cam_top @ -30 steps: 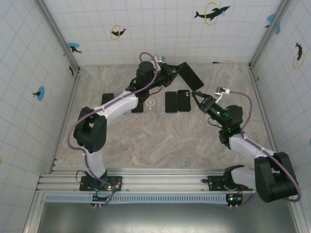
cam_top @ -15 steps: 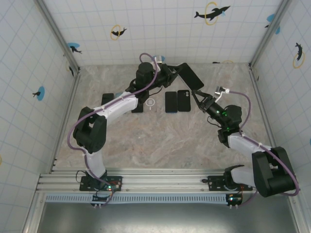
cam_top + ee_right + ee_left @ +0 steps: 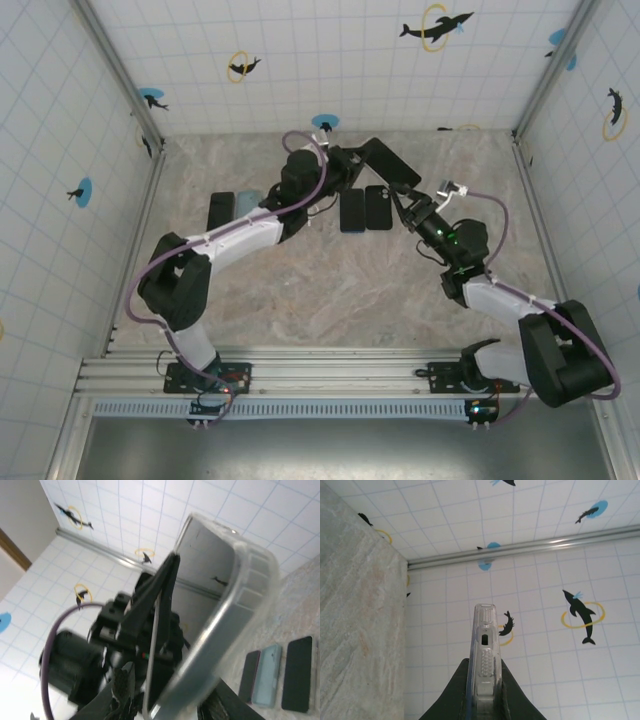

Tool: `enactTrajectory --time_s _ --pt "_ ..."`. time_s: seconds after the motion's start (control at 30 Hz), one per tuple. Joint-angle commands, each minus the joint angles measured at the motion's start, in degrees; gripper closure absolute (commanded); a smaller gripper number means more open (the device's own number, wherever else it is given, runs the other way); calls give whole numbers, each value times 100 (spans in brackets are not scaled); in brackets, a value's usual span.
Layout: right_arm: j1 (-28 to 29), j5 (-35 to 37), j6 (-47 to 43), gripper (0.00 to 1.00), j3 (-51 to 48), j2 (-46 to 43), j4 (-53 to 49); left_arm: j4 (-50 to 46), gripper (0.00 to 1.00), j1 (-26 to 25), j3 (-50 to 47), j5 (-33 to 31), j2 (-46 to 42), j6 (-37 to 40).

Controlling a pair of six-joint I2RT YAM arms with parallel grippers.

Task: Take the phone out of the phone case

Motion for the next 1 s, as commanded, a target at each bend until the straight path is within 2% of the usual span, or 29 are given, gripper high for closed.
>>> enactTrajectory --time_s 0.0,0.33,0.53,0.97 --pt "342 1164 153 64 -214 -46 466 883 100 -263 -243 -1243 -392 -278" --pt "1027 2862 109 67 -282 -144 291 1239 100 -705 -331 -1933 -358 -404" --pt "1081 2995 72 67 -147 84 830 1375 100 -786 -385 -1945 -262 -549" --pt "1081 3122 126 75 91 320 873 1384 100 -1001 -416 -2024 -223 -554"
